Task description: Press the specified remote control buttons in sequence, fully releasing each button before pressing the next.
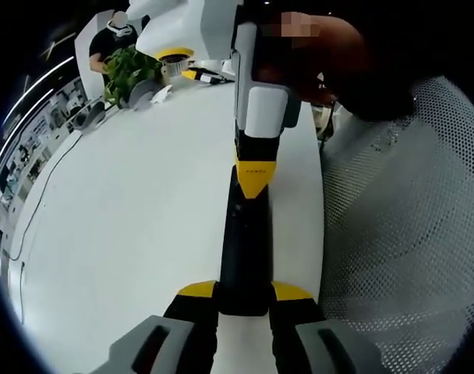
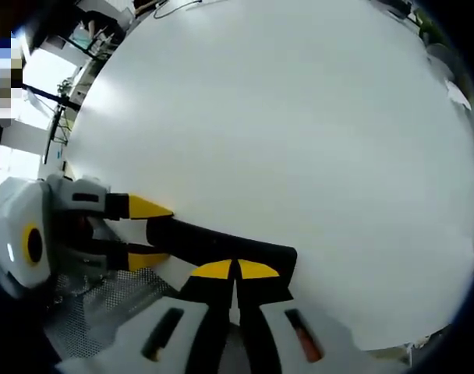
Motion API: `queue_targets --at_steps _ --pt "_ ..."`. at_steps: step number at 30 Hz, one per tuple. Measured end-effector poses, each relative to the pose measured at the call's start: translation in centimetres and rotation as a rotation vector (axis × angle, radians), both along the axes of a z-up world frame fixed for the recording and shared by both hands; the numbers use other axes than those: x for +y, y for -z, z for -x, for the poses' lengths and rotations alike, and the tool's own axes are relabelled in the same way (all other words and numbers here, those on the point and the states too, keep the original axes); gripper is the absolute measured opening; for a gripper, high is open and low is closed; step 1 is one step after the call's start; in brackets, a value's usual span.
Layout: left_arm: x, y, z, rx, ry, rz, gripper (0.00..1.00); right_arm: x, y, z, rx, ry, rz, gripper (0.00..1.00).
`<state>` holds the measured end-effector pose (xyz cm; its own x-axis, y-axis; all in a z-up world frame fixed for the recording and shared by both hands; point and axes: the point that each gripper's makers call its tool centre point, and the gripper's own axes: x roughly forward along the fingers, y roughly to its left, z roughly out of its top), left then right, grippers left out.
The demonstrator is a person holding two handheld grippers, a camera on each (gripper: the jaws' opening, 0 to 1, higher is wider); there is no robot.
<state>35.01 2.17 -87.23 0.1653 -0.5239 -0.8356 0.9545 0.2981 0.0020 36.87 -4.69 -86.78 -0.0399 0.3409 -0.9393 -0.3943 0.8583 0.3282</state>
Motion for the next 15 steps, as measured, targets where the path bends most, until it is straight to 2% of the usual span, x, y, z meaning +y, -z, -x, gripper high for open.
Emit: queue_targets --at_steps 8,12,15 --pt "-0.02 0.02 0.01 0.001 -0.002 -0.002 0.24 -0.03 -0.01 0.05 -0.006 -0.024 0.021 0.00" --pt "-0.09 0.02 0.00 0.002 -0.004 0.001 0.24 -0.25 -0.07 -0.12 0.005 0.000 0.011 0.00" --pt "-0.11 0.00 -0.01 0.003 -0.005 0.004 0.24 -0.20 -0.60 -0.65 -0.018 0.030 -0.017 0.00"
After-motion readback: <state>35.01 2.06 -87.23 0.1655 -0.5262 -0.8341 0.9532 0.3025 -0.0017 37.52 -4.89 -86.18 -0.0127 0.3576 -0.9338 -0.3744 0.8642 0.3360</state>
